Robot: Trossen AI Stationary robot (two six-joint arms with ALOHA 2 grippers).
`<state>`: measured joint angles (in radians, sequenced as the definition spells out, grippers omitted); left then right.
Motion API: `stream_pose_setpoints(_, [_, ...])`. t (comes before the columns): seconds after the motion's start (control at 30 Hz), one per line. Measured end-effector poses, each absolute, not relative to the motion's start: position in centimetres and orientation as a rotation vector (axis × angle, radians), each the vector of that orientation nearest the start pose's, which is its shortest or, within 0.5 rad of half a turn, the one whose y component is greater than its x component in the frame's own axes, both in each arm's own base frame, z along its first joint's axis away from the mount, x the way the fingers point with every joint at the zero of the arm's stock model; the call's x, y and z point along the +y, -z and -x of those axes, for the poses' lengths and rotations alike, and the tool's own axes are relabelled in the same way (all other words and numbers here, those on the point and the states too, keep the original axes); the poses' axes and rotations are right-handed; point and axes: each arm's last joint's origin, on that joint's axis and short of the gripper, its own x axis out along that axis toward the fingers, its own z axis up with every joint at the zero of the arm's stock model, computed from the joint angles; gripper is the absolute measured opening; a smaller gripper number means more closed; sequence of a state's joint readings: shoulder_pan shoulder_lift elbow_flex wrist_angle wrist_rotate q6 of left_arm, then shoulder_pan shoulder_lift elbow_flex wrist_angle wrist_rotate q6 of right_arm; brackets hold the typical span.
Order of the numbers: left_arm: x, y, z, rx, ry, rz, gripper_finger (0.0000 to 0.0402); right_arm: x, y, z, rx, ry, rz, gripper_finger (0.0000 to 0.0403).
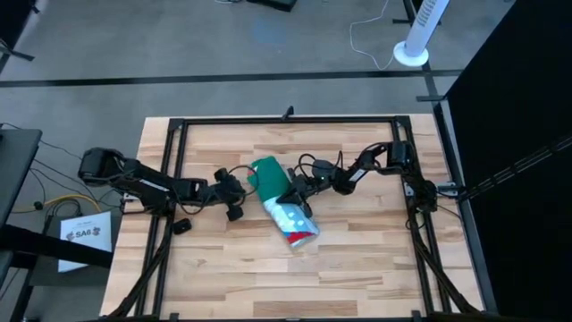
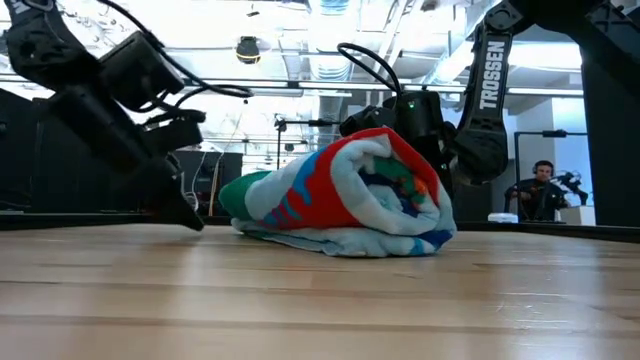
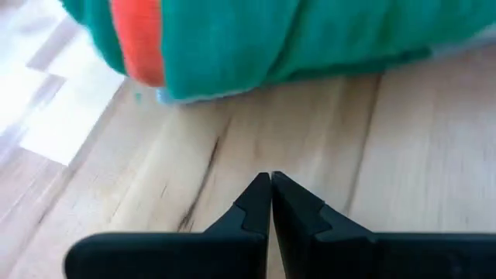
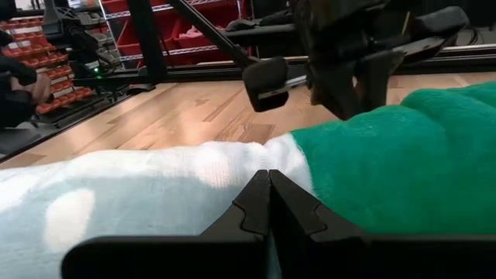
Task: Roll towel
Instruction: Roll the multicolor dinosaur print towel
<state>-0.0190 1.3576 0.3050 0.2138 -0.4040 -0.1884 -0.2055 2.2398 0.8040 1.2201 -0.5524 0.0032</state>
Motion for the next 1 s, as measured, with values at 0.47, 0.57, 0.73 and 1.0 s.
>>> stream_pose_setpoints(0.47, [0.1, -7.6, -24.8, 0.579, -0.359, -0.044, 0.0, -6.1, -5.7, -36.2, 0.191, -0.34, -0.079, 0.0])
stream_pose_setpoints(0.57, [0.1, -7.3, -25.7, 0.54, -0.352, -0.079, 0.0, -6.1, -5.7, -36.2, 0.191, -0.339, -0.079, 0.0])
stream_pose_setpoints(0.73, [0.2, -7.9, -26.1, 0.53, -0.356, -0.15, 0.0, -5.9, -5.6, -36.2, 0.198, -0.339, -0.078, 0.0])
stream_pose_setpoints(1.0, [0.3, -11.9, -24.4, 0.595, -0.39, -0.186, 0.0, -5.8, -5.6, -36.3, 0.2, -0.339, -0.091, 0.0])
